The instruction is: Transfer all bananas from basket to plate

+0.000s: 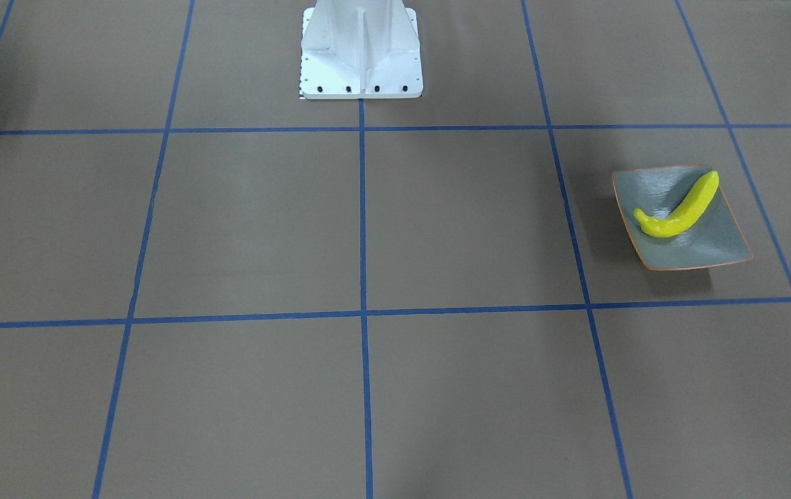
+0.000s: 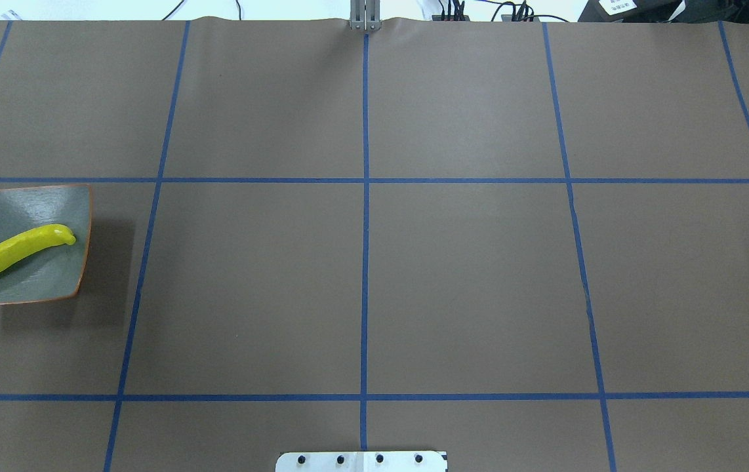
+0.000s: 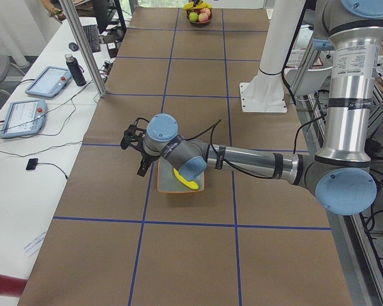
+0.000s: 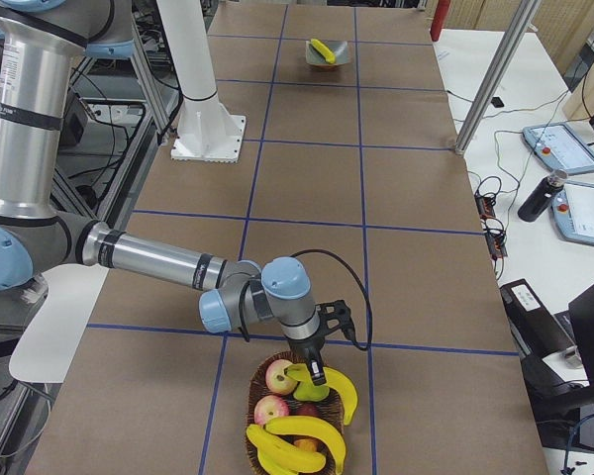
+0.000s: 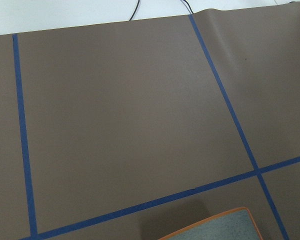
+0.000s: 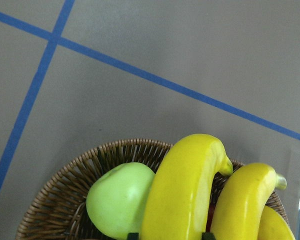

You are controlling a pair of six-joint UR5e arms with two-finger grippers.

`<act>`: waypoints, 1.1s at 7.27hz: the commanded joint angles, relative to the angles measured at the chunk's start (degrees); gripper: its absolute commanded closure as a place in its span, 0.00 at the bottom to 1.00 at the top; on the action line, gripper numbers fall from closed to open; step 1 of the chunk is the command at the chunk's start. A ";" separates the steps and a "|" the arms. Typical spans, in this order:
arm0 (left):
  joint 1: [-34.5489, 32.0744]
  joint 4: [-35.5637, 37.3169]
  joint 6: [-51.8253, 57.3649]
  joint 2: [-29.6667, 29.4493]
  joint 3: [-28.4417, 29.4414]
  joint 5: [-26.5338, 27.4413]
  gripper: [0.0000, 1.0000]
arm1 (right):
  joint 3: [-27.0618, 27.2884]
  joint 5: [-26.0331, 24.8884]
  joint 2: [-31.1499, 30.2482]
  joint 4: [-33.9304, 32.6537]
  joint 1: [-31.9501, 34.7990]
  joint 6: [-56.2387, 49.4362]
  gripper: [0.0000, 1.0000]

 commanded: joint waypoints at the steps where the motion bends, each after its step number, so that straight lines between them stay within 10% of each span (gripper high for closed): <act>1: 0.02 0.00 -0.13 0.88 0.00 -0.14 0.00 | 5.21 2.02 3.90 -7.76 0.13 0.77 1.00; 8: 4.23 -0.87 -7.67 -4.13 -1.05 -1.63 0.00 | 6.28 8.99 30.77 -10.52 -23.38 42.70 1.00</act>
